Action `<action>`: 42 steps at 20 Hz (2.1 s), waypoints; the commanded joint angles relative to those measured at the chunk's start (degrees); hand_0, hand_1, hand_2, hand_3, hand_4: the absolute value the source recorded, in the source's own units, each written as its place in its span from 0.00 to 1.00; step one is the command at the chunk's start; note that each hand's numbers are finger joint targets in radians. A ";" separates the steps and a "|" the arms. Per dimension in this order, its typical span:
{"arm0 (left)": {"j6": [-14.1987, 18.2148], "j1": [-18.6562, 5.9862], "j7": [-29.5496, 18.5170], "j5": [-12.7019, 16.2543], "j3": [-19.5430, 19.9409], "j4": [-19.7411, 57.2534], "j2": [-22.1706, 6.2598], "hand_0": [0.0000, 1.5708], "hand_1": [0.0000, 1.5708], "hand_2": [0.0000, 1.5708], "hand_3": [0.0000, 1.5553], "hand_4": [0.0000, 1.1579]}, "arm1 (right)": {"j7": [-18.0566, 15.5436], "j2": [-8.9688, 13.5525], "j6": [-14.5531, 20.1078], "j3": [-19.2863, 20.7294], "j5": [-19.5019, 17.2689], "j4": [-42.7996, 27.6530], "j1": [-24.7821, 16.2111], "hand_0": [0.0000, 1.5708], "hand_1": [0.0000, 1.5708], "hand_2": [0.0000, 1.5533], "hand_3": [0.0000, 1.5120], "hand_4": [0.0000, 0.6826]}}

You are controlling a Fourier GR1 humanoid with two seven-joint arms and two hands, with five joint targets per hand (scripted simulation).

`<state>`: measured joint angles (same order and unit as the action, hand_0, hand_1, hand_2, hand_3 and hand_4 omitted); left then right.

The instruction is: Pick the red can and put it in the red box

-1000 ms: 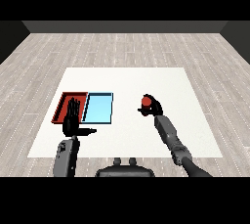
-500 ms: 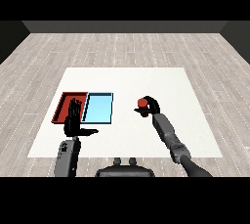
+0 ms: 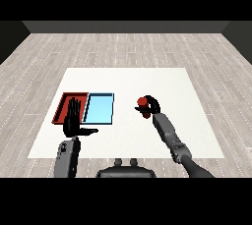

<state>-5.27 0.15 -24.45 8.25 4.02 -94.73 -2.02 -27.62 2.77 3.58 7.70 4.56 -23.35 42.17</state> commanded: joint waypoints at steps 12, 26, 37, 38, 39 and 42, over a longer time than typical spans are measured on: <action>1.23 1.69 0.53 -3.81 -3.62 -1.62 1.05 0.00 0.00 0.00 0.00 0.00 | 9.61 1.03 1.52 -3.58 1.04 -29.92 -8.11 0.96 0.96 0.94 0.91 0.89; 5.67 -3.25 11.55 -6.75 -14.54 -4.23 2.01 0.00 0.00 0.00 0.00 0.00 | 18.04 -2.62 16.13 -20.70 2.47 -60.44 -17.42 0.92 0.92 0.91 0.92 0.93; 13.94 -6.80 13.86 -9.37 -24.01 1.16 2.02 0.00 0.00 0.00 0.00 0.00 | 16.31 -1.61 16.95 -24.44 0.78 -68.14 -21.71 0.92 0.92 0.92 0.93 0.91; 15.60 -15.04 15.69 -7.36 -21.42 8.10 2.02 0.00 0.00 0.00 0.00 0.00 | 8.60 -2.75 20.00 -28.05 2.71 -61.31 -22.52 0.92 0.92 0.92 0.92 0.89; 12.94 -11.60 16.67 -8.11 -21.45 3.23 2.02 0.00 0.00 0.00 0.00 0.00 | 12.28 -2.75 20.11 -29.01 0.56 -65.96 -23.33 0.92 0.92 0.92 0.92 0.91; 13.47 -12.61 12.42 -5.10 -21.91 10.57 2.02 0.00 0.00 0.00 0.00 0.00 | 13.59 -2.76 21.31 -29.93 1.39 -66.26 -21.20 0.92 0.92 0.92 0.92 0.91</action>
<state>7.37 -10.22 -10.75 1.36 -17.52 -88.95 -0.01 -15.14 0.15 22.68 -19.34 6.38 -87.09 21.06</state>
